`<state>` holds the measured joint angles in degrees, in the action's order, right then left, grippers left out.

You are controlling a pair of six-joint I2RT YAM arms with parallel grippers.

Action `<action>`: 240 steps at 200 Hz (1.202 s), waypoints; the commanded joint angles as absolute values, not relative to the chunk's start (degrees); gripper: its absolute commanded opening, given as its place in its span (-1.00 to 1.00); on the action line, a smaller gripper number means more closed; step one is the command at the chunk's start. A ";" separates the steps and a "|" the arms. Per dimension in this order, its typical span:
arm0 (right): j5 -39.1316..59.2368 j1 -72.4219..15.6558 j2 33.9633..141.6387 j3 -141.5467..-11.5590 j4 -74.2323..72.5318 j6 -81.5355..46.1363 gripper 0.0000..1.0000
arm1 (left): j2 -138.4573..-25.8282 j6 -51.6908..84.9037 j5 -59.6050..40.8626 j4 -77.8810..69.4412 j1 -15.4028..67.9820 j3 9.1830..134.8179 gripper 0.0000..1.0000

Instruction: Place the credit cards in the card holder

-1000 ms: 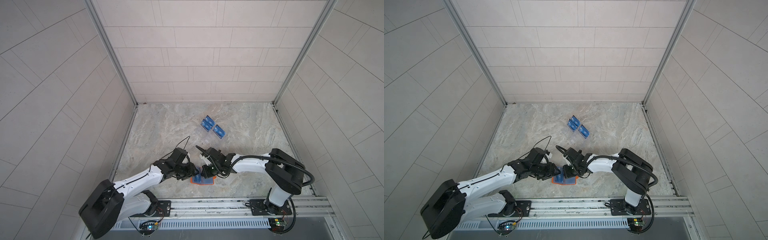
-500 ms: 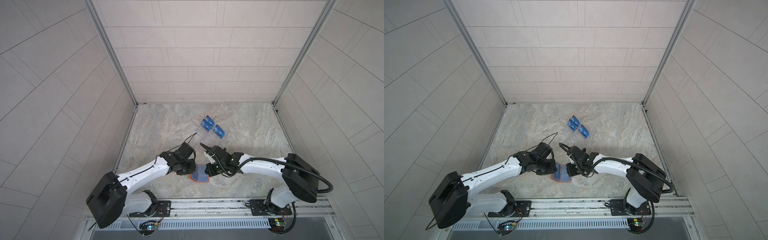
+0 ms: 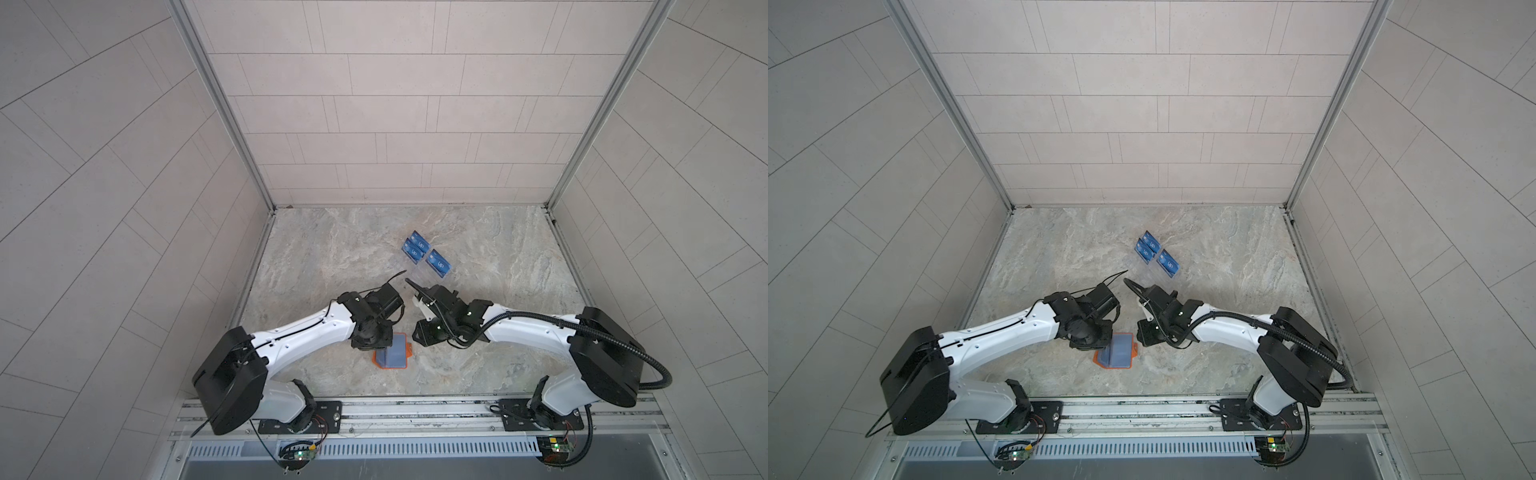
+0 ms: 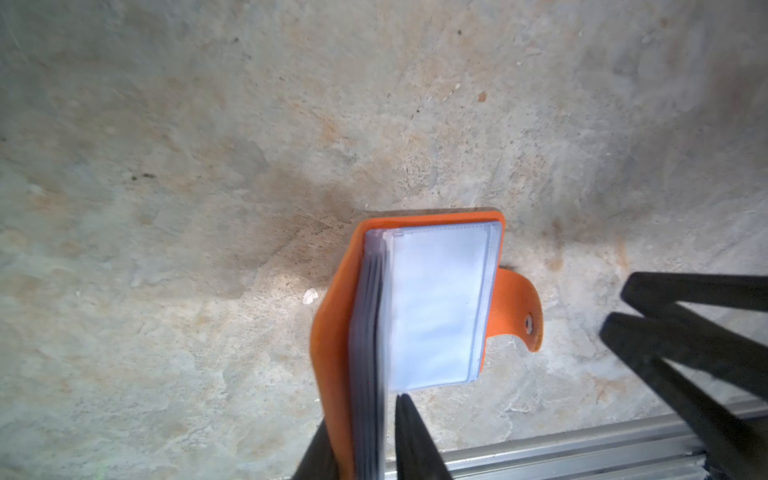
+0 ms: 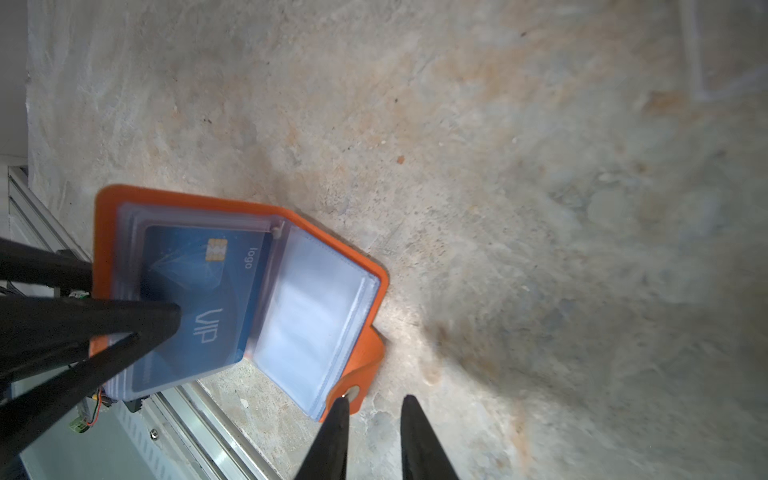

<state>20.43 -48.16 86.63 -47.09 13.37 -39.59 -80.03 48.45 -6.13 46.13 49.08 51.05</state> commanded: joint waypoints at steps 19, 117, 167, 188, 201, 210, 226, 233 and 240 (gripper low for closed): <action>22.71 -43.56 81.79 -44.19 13.58 -36.87 -0.47 | -84.44 49.83 -2.25 52.61 52.69 58.18 -0.17; 25.05 -40.01 77.31 -41.27 13.63 -35.60 -0.47 | -88.07 51.10 -8.91 44.67 54.67 60.56 0.23; 26.01 -41.23 75.20 -40.30 12.57 -37.36 -0.53 | -85.64 51.67 -15.20 30.50 54.02 51.90 0.26; 26.93 -42.96 74.52 -38.89 9.60 -39.32 -0.56 | -83.61 52.45 -18.28 22.15 52.03 45.61 0.24; 27.52 -43.46 74.79 -37.73 6.46 -41.24 -0.58 | -82.70 51.75 -19.98 17.61 51.60 42.94 0.24; 28.30 -43.51 75.36 -37.08 4.16 -42.59 -0.59 | -82.14 51.55 -20.59 15.14 51.38 41.33 0.23; 29.31 -43.51 76.87 -36.85 0.95 -44.36 -0.62 | -80.54 52.73 -22.22 8.77 50.32 37.16 0.23; 29.67 -43.67 77.63 -37.04 -0.04 -45.02 -0.64 | -79.89 53.66 -22.92 6.09 49.71 35.29 0.22; 30.11 -43.83 78.62 -37.26 -1.07 -45.46 -0.65 | -79.26 54.09 -23.43 4.02 49.26 33.62 0.20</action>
